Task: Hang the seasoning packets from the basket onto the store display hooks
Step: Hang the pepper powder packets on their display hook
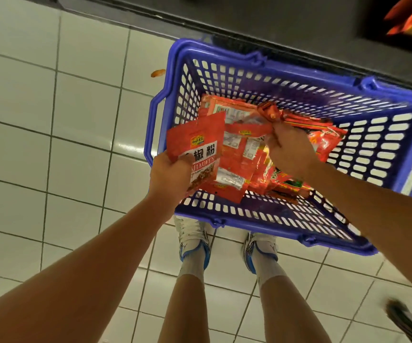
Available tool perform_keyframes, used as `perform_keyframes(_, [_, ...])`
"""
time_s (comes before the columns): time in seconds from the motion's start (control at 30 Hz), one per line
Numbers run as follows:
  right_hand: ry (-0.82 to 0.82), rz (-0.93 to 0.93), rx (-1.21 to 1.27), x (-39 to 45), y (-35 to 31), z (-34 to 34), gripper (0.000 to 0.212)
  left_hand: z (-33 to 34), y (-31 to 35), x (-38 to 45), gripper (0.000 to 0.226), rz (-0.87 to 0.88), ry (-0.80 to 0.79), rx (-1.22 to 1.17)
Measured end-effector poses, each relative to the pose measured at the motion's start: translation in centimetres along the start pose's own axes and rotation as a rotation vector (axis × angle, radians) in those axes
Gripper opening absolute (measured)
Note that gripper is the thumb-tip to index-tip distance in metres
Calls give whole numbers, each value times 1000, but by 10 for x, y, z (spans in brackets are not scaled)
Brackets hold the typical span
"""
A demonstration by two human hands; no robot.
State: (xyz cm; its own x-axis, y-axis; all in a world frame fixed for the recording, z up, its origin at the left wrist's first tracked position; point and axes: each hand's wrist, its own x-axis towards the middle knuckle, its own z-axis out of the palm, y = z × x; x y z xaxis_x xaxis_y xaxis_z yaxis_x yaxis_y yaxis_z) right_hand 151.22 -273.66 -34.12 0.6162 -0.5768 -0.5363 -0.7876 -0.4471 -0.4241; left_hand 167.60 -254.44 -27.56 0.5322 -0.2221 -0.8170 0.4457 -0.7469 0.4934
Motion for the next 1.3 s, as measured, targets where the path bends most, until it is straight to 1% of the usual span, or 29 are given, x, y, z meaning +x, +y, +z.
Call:
perform_keyframes(0.03, [15,86,184,-7,-3,-13,23,-1,6,-6,19,-30,-11,-35])
perform_keyframes(0.1, [-39,275,589,-24,-10,-39,17,-2,20,-22,19,-72,-45,-93])
perform_keyframes(0.13, [-75,341,747,-33,-14,-53,19,-1,28,-31,17,-84,-64,-111])
perform_keyframes(0.17, [-102,363,859,-41,-19,-66,23,-2,37,-41,14,-89,-82,-127])
perform_keyframes(0.23, [-120,364,994,-58,-34,-91,30,-4,57,-64,8,-78,-124,-163])
perform_keyframes(0.37, [-76,398,1227,-92,-78,-151,31,-25,104,-113,30,-25,-169,-215])
perform_keyframes(0.43, [-63,365,1264,-109,-105,-191,21,-40,133,-140,30,33,-168,-207])
perform_keyframes(0.47, [-67,348,1282,-119,-120,-213,24,-47,149,-155,29,59,-163,-208])
perform_keyframes(0.5, [-66,309,1285,-129,-135,-235,32,-55,165,-171,26,85,-160,-218])
perform_keyframes(0.53, [-41,236,1247,-140,-149,-256,32,-63,181,-189,24,108,-165,-238])
perform_keyframes(0.6, [45,99,1138,-163,-180,-300,21,-81,215,-225,17,156,-186,-293])
perform_keyframes(0.63, [82,73,1113,-177,-195,-325,30,-90,232,-245,14,181,-197,-317])
perform_keyframes(0.67, [111,63,1117,-188,-207,-348,31,-99,251,-265,12,209,-206,-342])
perform_keyframes(0.7, [125,45,1141,-200,-220,-374,24,-108,269,-286,10,236,-210,-370])
perform_keyframes(0.73, [144,29,1159,-212,-230,-399,27,-117,288,-307,10,268,-211,-390])
perform_keyframes(0.77, [165,8,1173,-224,-242,-423,34,-126,306,-328,10,304,-208,-396])
perform_keyframes(0.8, [189,-7,1175,-238,-252,-447,31,-133,324,-350,12,340,-205,-397])
perform_keyframes(0.83, [221,-22,1174,-253,-264,-470,22,-140,342,-371,16,377,-205,-399])
perform_keyframes(0.87, [262,-51,1190,-270,-275,-492,15,-147,359,-392,19,416,-210,-404])
perform_keyframes(0.9, [314,-92,1204,-286,-285,-512,13,-154,375,-413,21,454,-217,-408])
perform_keyframes(1.0, [488,-197,1169,-331,-316,-570,16,-168,426,-472,15,579,-247,-428])
perform_keyframes(1.1, [614,-298,1128,-370,-338,-630,23,-180,475,-530,24,729,-273,-437])
perform_keyframes(1.17, [675,-348,1121,-391,-349,-671,31,-188,507,-566,19,826,-297,-419])
perform_keyframes(1.23, [763,-424,1073,-412,-360,-711,26,-196,537,-600,10,923,-297,-406])
perform_keyframes(1.3, [855,-484,1017,-432,-370,-748,16,-201,566,-630,10,1024,-291,-403])
